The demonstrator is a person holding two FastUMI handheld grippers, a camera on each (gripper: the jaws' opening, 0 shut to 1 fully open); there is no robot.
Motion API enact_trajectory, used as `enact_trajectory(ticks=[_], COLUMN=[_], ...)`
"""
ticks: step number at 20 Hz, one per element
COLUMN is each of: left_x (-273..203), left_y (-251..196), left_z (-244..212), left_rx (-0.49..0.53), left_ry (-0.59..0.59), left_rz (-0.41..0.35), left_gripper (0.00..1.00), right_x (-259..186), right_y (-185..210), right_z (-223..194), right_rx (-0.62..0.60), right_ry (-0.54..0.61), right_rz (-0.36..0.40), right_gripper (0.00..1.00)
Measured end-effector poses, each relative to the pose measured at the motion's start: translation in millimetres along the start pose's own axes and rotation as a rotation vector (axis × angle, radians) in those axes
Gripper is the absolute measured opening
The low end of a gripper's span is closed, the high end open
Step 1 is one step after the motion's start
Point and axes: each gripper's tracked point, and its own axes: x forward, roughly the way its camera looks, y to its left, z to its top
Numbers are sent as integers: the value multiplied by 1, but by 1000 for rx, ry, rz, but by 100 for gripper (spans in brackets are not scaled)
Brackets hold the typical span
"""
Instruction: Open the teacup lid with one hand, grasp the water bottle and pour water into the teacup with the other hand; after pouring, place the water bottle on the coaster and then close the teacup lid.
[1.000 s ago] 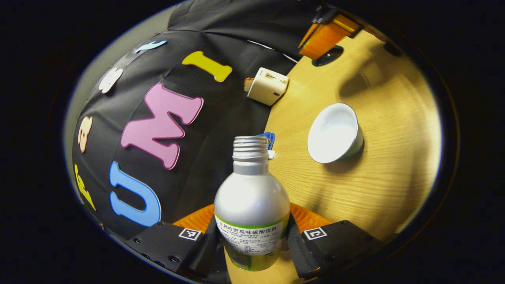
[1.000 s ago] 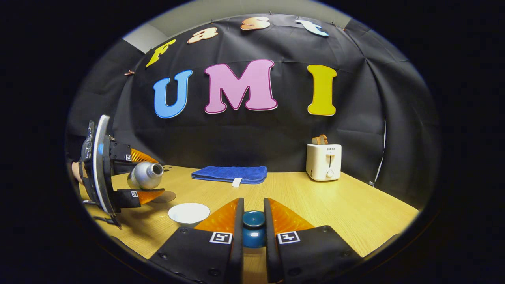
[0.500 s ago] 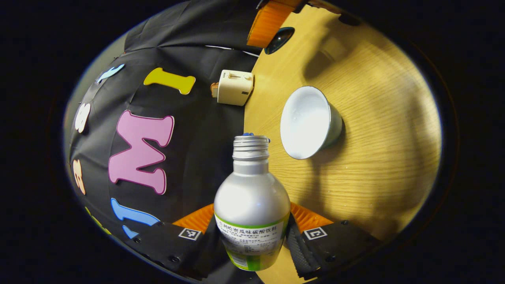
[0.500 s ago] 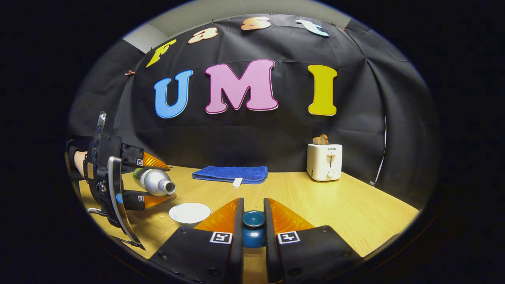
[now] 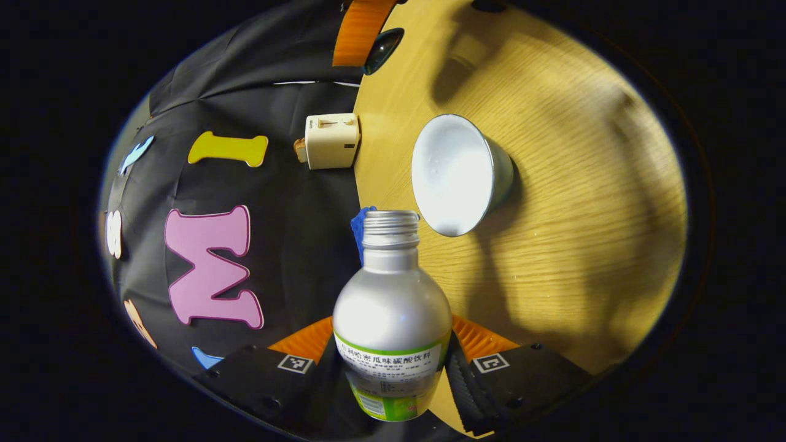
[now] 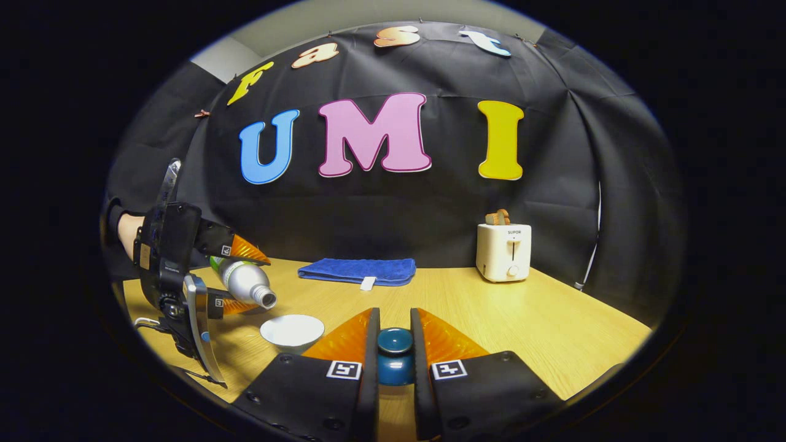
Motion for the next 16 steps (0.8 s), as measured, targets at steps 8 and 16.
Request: enact_trajectory(ticks=[8,16], left_x=[-1,-4], left_y=[2,8], left_z=[-7,-2], left_rx=[96,198], left_ry=[44,45], left_rz=[-30,-20], left_gripper=[80,80], right_x=[-1,0], right_y=[-4,-5], right_z=[0,0], right_rx=[-1,-1], right_ry=[0,1], right_rz=[2,4], right_gripper=[27,27])
